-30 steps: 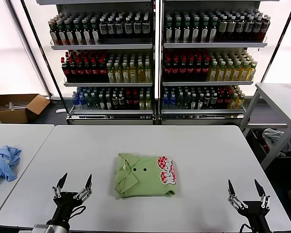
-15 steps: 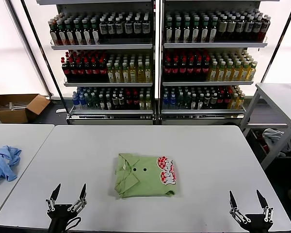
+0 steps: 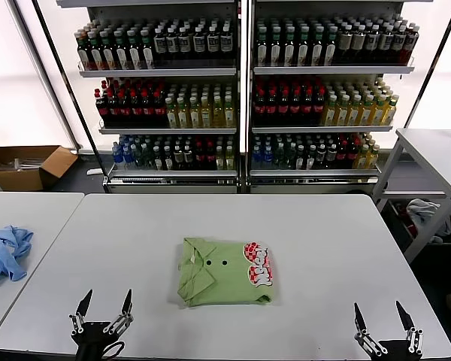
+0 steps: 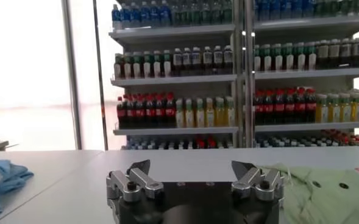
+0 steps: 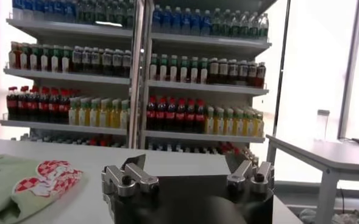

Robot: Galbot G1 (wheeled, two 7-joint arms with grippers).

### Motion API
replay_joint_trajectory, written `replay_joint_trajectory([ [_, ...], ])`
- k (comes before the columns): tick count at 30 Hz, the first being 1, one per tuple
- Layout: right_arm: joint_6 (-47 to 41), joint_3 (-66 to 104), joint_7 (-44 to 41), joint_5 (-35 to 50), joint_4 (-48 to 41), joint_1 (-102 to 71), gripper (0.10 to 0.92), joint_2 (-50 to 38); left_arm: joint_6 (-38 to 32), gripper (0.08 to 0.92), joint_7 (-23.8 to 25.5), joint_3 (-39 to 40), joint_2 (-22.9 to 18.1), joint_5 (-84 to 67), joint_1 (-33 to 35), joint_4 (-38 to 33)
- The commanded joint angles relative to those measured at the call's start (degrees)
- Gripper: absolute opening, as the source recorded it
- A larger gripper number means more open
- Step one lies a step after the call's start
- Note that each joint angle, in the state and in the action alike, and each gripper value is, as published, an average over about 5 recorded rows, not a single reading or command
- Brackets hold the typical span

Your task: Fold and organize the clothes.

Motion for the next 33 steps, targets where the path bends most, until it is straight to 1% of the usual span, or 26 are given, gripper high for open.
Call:
replay_joint_trajectory([
  [1,1.29,-0.62,0.09,-0.82,-0.43,-0.32,0.823,0.21,-0.61,0.823,-0.19,-0.03,-0.05,0.11,0.62,-0.01],
  [8,2.01,-1.53,0.75,-2.07,-1.33,-0.06,0.823,0.44,-0.25,0.823,-0.02,0.05,0.02,-0.22,0.63,0.02],
  [33,2.29,-1.71,0.53,-2.63,-1.18,0.06,0.823,1.04,0.12,0.823,0.11,0.81,0.03,-0.17,-0.35,0.48],
])
